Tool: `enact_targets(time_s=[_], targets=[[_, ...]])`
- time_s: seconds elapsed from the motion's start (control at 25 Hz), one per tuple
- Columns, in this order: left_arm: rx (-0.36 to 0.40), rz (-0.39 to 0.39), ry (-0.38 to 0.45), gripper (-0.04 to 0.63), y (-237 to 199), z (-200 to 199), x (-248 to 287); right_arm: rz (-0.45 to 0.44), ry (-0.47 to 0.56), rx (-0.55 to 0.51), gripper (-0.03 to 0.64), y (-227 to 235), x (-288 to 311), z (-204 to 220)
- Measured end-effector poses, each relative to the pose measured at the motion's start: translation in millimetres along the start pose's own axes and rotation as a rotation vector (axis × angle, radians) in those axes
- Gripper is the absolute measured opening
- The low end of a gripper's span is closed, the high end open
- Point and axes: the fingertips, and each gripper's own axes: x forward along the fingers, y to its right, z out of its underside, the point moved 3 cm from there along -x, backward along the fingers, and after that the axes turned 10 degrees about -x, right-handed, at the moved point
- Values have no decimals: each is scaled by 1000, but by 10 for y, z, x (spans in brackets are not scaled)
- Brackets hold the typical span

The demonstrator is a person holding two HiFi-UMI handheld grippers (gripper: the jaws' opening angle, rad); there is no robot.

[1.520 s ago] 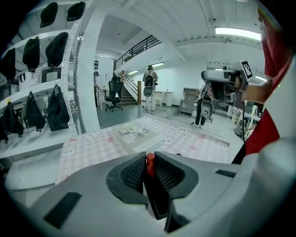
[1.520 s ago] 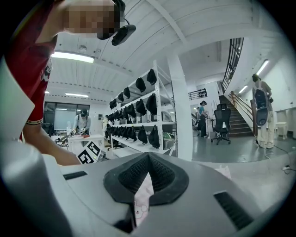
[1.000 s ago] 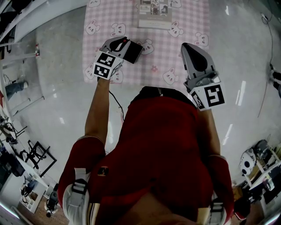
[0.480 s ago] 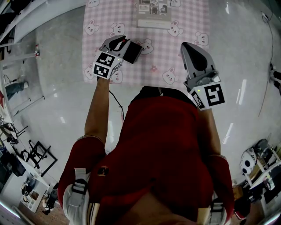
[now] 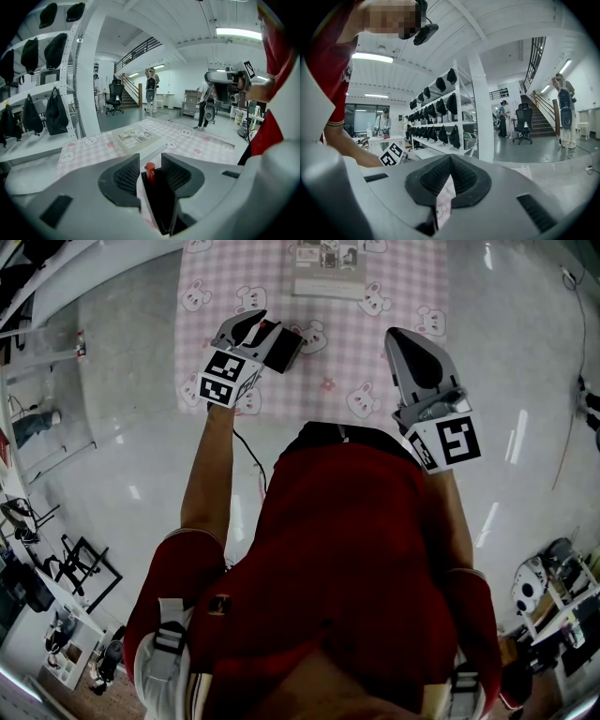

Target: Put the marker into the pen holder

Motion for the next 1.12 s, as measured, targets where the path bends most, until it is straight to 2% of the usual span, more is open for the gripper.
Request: enact_targets(time_s=[0.6,1.12], targets=[[2,-38,118,127,132,-227,-215,-36,26,1,-2,-19,-22,-38],[-26,-127,331,115,271,-599,-704,-79,66,-2,-2,-117,-46,-117]])
